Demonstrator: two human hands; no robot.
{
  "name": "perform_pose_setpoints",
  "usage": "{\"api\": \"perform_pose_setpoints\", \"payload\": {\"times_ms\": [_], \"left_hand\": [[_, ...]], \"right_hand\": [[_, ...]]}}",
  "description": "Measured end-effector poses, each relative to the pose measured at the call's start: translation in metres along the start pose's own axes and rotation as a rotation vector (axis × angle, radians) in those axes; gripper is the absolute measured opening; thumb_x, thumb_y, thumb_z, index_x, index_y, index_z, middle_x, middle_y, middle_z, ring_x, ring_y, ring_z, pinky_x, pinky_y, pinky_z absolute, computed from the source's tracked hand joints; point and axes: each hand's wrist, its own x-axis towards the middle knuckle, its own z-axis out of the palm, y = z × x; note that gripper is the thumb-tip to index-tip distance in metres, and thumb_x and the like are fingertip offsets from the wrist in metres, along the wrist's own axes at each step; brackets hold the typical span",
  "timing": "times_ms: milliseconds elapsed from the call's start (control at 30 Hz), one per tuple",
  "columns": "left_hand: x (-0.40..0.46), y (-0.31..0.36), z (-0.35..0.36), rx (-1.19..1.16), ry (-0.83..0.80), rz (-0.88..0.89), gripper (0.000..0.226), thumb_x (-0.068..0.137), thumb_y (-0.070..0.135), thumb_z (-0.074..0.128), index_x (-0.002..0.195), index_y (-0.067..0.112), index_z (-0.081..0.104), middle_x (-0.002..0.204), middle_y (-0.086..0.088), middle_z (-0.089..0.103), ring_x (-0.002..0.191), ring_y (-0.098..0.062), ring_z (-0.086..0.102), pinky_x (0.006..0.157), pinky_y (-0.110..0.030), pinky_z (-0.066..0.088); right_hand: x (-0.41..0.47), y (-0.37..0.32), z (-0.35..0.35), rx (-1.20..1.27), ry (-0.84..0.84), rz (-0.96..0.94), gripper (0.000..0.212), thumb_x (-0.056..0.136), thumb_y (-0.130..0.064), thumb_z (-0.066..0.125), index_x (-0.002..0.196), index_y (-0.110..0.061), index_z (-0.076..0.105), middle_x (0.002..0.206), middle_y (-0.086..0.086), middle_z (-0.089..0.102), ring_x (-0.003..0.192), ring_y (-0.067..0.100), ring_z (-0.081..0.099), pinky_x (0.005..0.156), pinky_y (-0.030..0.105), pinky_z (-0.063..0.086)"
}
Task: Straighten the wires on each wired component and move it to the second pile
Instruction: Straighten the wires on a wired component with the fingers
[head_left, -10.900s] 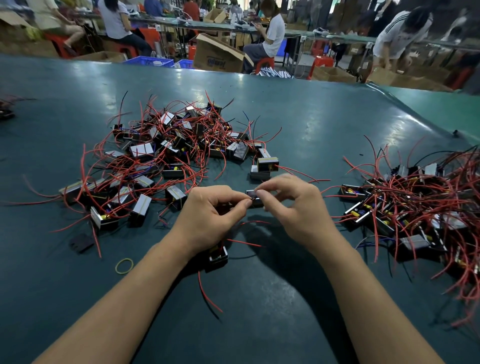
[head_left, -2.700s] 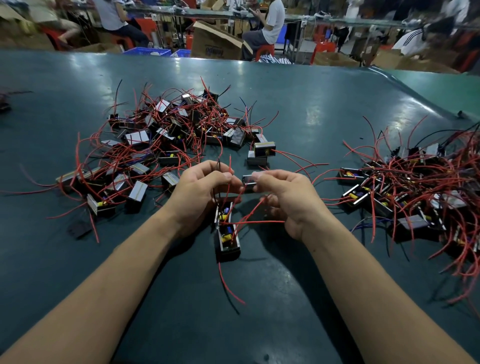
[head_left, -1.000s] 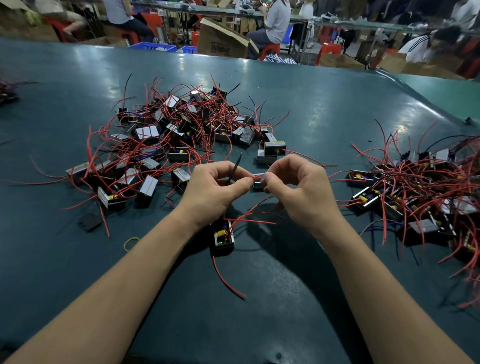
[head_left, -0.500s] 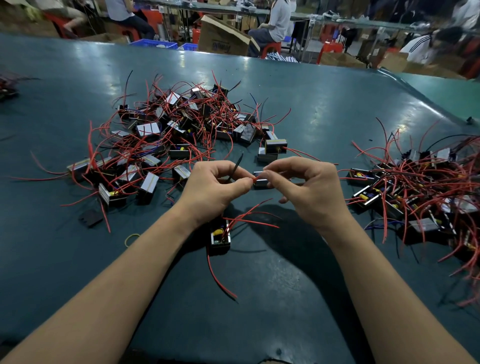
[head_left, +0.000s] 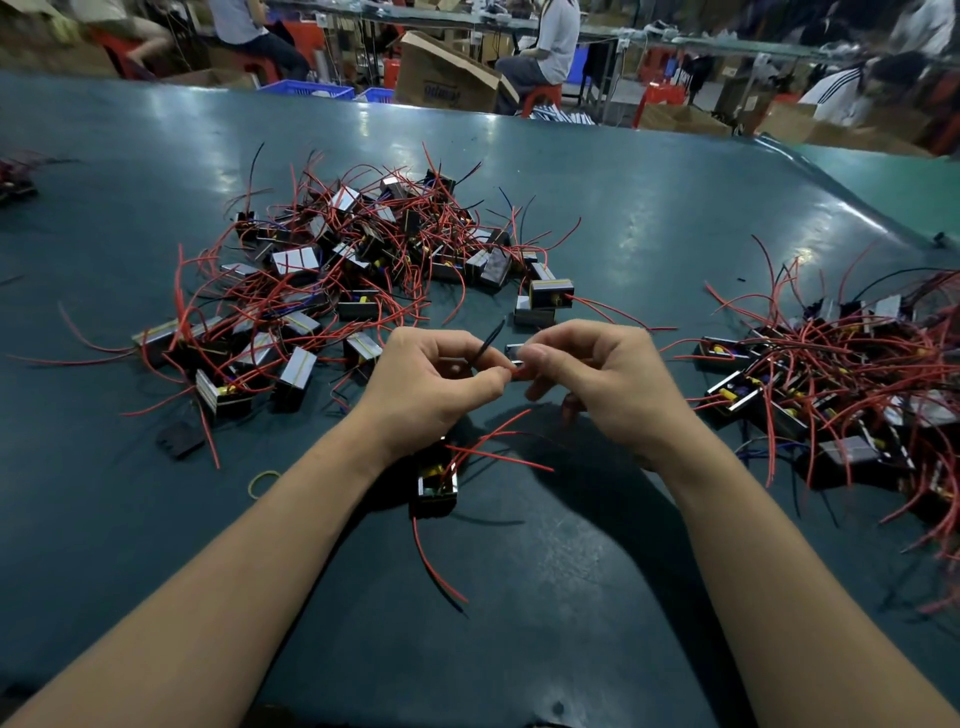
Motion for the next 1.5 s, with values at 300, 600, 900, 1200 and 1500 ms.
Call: {"api": "perform_pose_setpoints", "payload": {"times_ms": [300, 600, 900, 1200, 1500], "left_hand": [[0.0, -0.003, 0.0, 0.069, 0.007, 0.024, 0.009, 0.082, 0.0, 0.073, 0.075, 0.006, 0.074, 0.051, -0.008, 0.048, 0.051, -0.013, 0.037, 0.05, -0.024, 0.028], [0.004, -0.007, 0.002, 0.021, 0.068, -0.045, 0.02, 0.082, 0.0, 0.072, 0.072, 0.017, 0.074, 0.063, -0.009, 0.061, 0.061, -0.017, 0.046, 0.061, -0.031, 0.035], [0.004, -0.008, -0.001, -0.007, 0.057, -0.054, 0.019, 0.082, 0.002, 0.073, 0.074, 0.019, 0.075, 0.067, -0.014, 0.067, 0.065, -0.018, 0.052, 0.066, -0.033, 0.039], [0.003, -0.006, -0.002, -0.104, 0.006, -0.015, 0.015, 0.085, -0.004, 0.068, 0.079, 0.009, 0.073, 0.056, 0.012, 0.063, 0.048, 0.005, 0.05, 0.052, -0.006, 0.037], [0.002, -0.003, 0.004, 0.003, 0.027, 0.117, 0.014, 0.082, 0.0, 0.073, 0.076, 0.013, 0.074, 0.065, -0.025, 0.061, 0.059, -0.021, 0.044, 0.055, -0.039, 0.033]], "right_hand": [[0.0, 0.003, 0.007, -0.11, -0.018, 0.176, 0.032, 0.096, -0.02, 0.06, 0.065, -0.011, 0.057, 0.054, 0.005, 0.053, 0.051, 0.022, 0.048, 0.048, 0.029, 0.037], [-0.008, 0.006, 0.014, -0.825, 0.196, -0.409, 0.024, 0.092, -0.028, 0.064, 0.074, -0.011, 0.06, 0.069, 0.004, 0.06, 0.064, 0.035, 0.054, 0.055, 0.04, 0.045], [-0.002, 0.008, -0.002, -0.73, 0.125, -0.52, 0.012, 0.084, -0.01, 0.074, 0.096, -0.01, 0.077, 0.086, 0.005, 0.071, 0.073, 0.032, 0.066, 0.063, 0.046, 0.053], [-0.005, -0.002, 0.005, -0.376, 0.003, -0.209, 0.022, 0.094, -0.015, 0.063, 0.073, -0.015, 0.069, 0.056, -0.007, 0.059, 0.052, 0.009, 0.054, 0.053, 0.025, 0.045], [0.0, -0.017, 0.01, 0.974, -0.155, 0.846, 0.021, 0.075, -0.014, 0.049, 0.055, -0.016, 0.045, 0.041, -0.01, 0.026, 0.028, 0.003, 0.024, 0.025, 0.014, 0.01]]}}
